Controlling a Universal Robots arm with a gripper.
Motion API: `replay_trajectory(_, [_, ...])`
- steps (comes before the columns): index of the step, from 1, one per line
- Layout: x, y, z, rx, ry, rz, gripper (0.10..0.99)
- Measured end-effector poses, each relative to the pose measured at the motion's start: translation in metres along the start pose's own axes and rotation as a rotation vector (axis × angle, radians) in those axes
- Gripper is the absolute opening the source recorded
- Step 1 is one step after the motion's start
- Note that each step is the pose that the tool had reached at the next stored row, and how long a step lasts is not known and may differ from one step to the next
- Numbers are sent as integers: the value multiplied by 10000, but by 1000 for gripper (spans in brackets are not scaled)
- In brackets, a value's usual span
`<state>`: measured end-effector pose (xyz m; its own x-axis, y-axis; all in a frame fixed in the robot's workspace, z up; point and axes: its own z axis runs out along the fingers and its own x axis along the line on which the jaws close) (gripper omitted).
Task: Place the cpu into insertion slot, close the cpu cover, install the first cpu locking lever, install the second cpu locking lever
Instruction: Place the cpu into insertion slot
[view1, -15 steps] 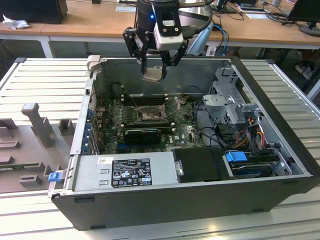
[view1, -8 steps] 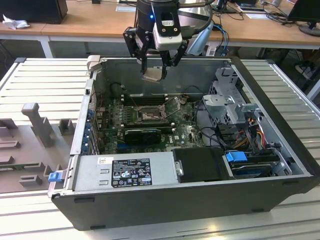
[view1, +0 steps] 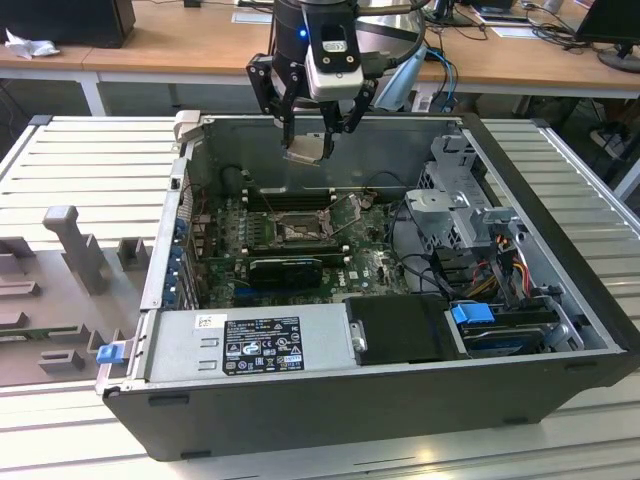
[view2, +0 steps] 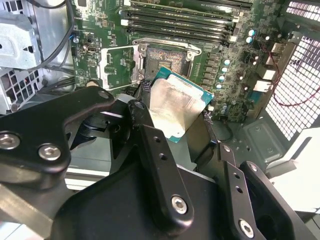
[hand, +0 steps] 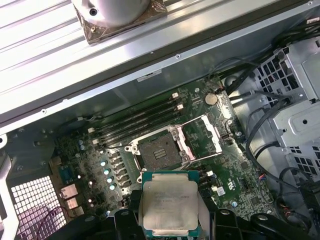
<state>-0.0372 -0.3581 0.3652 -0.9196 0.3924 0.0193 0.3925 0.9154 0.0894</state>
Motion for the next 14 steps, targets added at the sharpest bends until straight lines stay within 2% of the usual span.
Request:
replay_trajectory(12, [0, -2, 3, -5, -31, 361, 529])
replay_trajectory(13, [0, -3, 9, -1, -22, 372, 529])
replay_trajectory(14, [-4, -2, 12, 50, 36, 377, 529])
